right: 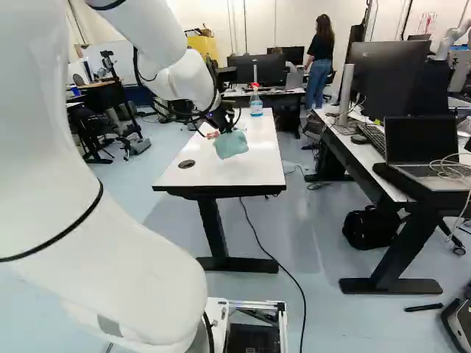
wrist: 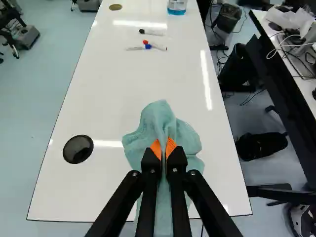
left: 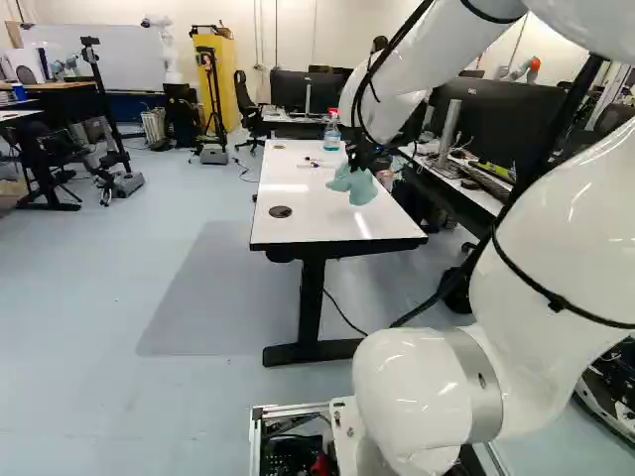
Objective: Clean the table with the green towel
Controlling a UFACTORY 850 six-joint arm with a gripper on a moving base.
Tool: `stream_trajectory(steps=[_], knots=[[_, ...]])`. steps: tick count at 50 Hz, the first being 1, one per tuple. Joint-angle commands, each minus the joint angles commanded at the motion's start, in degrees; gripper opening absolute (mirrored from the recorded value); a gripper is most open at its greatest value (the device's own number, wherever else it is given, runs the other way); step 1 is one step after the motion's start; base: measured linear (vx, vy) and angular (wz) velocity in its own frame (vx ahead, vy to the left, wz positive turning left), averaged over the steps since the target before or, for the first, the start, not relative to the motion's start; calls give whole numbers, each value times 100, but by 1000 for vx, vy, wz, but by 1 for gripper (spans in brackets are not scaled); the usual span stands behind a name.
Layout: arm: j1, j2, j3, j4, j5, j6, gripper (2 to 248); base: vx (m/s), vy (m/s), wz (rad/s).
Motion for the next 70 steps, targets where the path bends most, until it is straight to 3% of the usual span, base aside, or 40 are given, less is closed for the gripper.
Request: stream_trajectory(steps=[15, 34, 57, 70], knots=[[-297, 54, 52, 54, 315, 0, 30, 0, 0, 0], [-684, 171, 164, 54, 316, 0, 30, 0, 0, 0], [-1114, 119, 115, 54, -83, 0, 30, 0, 0, 0], [-1215, 237, 226, 54, -362, 0, 30, 0, 0, 0]])
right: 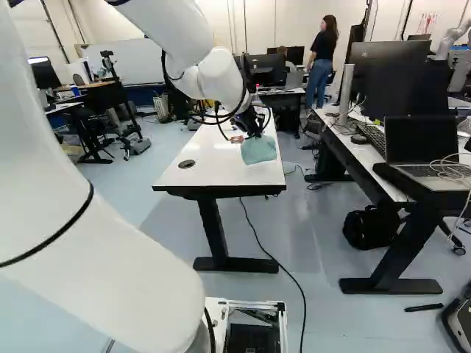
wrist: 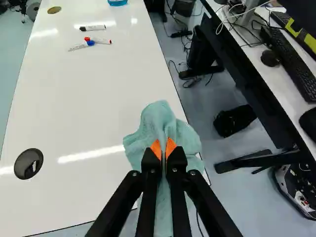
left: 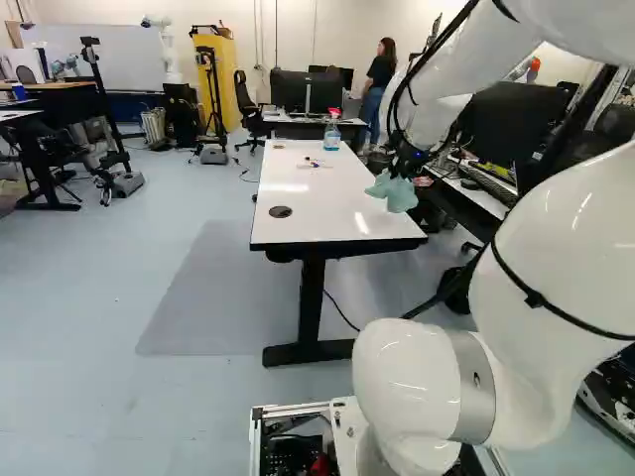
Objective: Clean the table with the green towel
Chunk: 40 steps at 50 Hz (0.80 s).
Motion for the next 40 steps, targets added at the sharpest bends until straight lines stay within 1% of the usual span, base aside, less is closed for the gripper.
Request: stream_trajectory(steps=[20, 29, 40], knots=[[-5, 26, 24, 0, -430, 0, 30, 0, 0, 0], [15, -61, -57, 0, -597, 0, 30, 0, 0, 0], [89, -213, -201, 0, -698, 0, 30, 0, 0, 0]])
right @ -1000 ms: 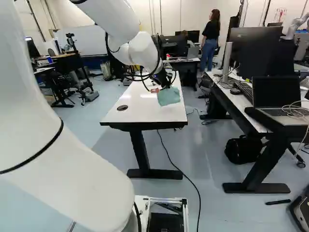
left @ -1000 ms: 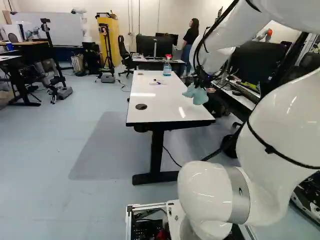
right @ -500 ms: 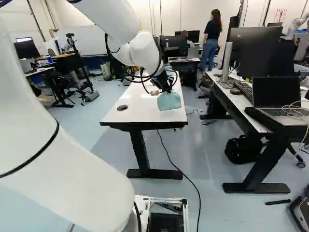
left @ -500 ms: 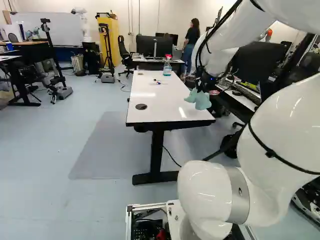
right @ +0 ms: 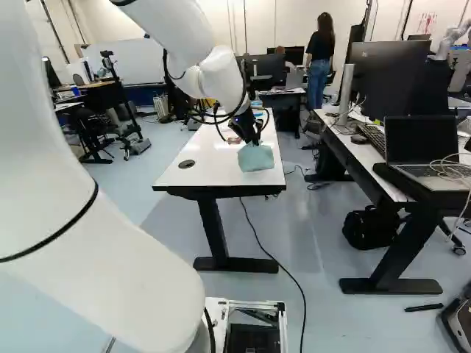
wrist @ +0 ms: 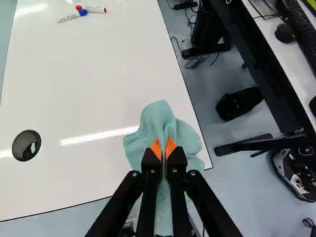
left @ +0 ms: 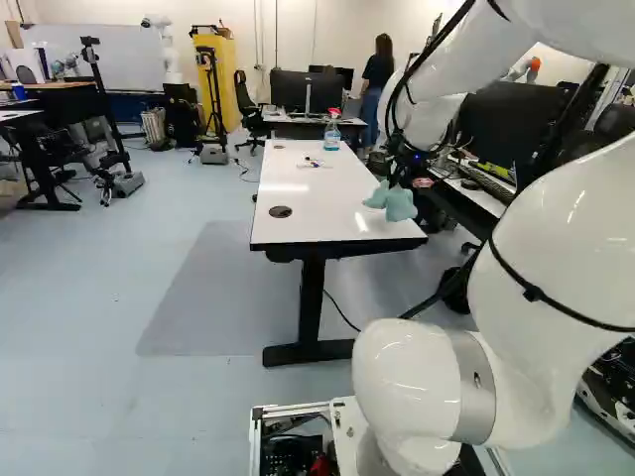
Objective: Clean the table with the green towel
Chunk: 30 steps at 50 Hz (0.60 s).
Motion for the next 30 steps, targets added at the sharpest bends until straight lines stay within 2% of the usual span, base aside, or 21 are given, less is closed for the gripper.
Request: stream_trajectory(steps=[12, 30], knots=[[4, -23, -22, 0, 0, 0, 30, 0, 0, 0], [24, -342, -333, 0, 0, 0, 30, 0, 0, 0]])
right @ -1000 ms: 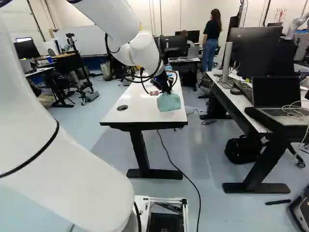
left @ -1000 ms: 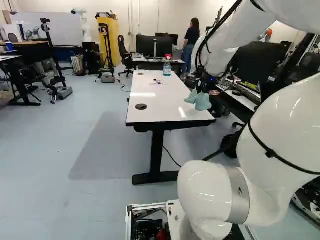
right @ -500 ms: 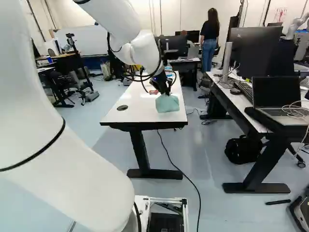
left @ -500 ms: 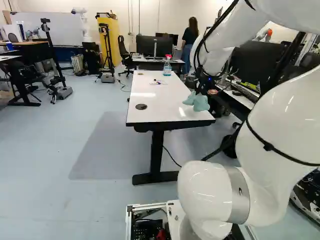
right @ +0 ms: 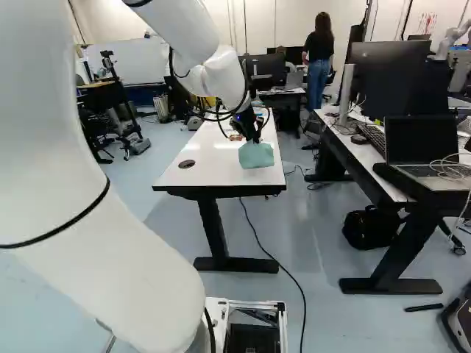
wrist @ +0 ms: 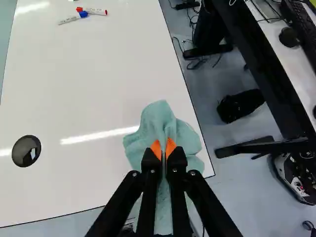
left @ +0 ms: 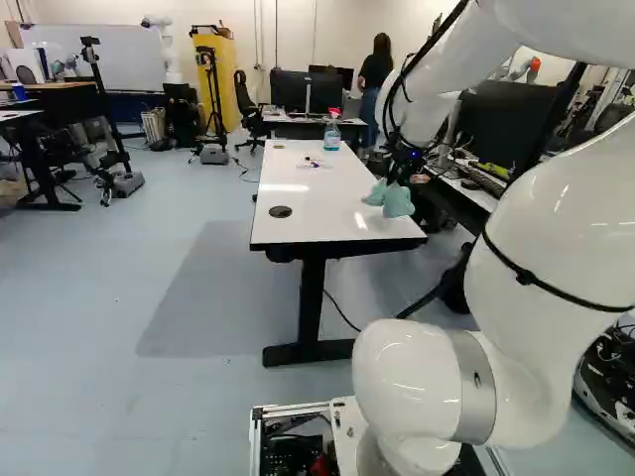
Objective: Clean the table with the green towel
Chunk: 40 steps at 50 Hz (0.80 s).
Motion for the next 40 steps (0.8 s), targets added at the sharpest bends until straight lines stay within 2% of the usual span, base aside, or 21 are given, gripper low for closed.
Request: stream_trajectory(steps=[12, 13, 17, 18, 23, 24, 28, 29, 33, 34, 38, 39, 40], knots=[[-34, -42, -42, 0, 0, 0, 30, 0, 0, 0], [-34, -42, -42, 0, 0, 0, 45, 0, 0, 0], [-34, -42, -42, 0, 0, 0, 45, 0, 0, 0], [-34, -42, -42, 0, 0, 0, 79, 0, 0, 0], [-34, -42, -42, 0, 0, 0, 79, 0, 0, 0], [-34, -42, -42, 0, 0, 0, 115, 0, 0, 0], [-34, -42, -42, 0, 0, 0, 115, 0, 0, 0], [-34, -42, -42, 0, 0, 0, 151, 0, 0, 0], [-34, -42, -42, 0, 0, 0, 151, 0, 0, 0], [-34, -42, -42, 0, 0, 0, 187, 0, 0, 0], [-34, -42, -42, 0, 0, 0, 187, 0, 0, 0], [-34, -42, -42, 0, 0, 0, 225, 0, 0, 0], [-34, -42, -42, 0, 0, 0, 225, 0, 0, 0]])
